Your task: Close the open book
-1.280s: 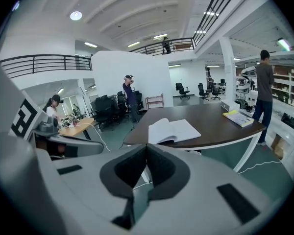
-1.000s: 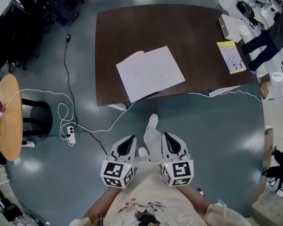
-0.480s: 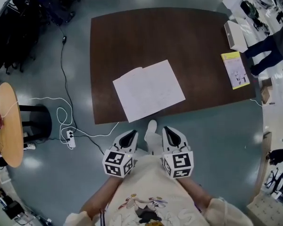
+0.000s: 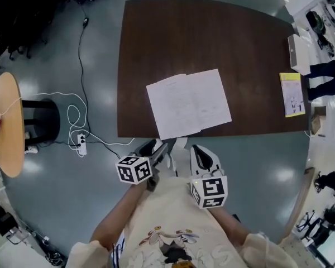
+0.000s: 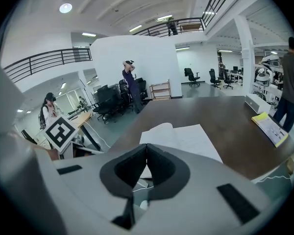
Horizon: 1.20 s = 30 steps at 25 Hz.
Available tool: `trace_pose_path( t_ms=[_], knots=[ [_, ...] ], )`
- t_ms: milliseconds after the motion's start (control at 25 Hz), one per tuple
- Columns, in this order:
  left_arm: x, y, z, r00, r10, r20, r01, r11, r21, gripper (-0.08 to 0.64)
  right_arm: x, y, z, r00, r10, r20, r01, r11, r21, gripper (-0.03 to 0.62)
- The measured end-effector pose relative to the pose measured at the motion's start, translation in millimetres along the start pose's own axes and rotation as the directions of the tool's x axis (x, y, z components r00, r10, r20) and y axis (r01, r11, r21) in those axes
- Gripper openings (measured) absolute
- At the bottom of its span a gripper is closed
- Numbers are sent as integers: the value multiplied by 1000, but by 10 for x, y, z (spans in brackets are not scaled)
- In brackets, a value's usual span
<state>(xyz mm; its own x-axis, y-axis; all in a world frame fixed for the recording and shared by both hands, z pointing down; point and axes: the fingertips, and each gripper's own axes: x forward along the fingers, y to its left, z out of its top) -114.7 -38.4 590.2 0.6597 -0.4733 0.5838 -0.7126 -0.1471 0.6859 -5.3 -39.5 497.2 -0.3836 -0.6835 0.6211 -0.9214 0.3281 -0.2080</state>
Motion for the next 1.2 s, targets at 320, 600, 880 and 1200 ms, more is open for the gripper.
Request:
trace_pose_path(
  t_ms=[320,600,880,1200],
  knots=[
    [293,427,-318,995,-100,-3,94,951,-294,319,117,131,22,1000,7,-21,-7,1000,-13,6],
    [549,737,-524,993,-120,-5,104,881,-462,319,198,225,63,999,36,-29,-36,999,-7,6],
    [736,863,-587,991,-132,-4,107,823,-557,318,170,273,103,999,37,-17,-37,999,-13,6],
    [761,953,-665,997,-51,-57,18,875,-483,108,91,178,65,1000,15,-17,-15,1000,2,6]
  ],
)
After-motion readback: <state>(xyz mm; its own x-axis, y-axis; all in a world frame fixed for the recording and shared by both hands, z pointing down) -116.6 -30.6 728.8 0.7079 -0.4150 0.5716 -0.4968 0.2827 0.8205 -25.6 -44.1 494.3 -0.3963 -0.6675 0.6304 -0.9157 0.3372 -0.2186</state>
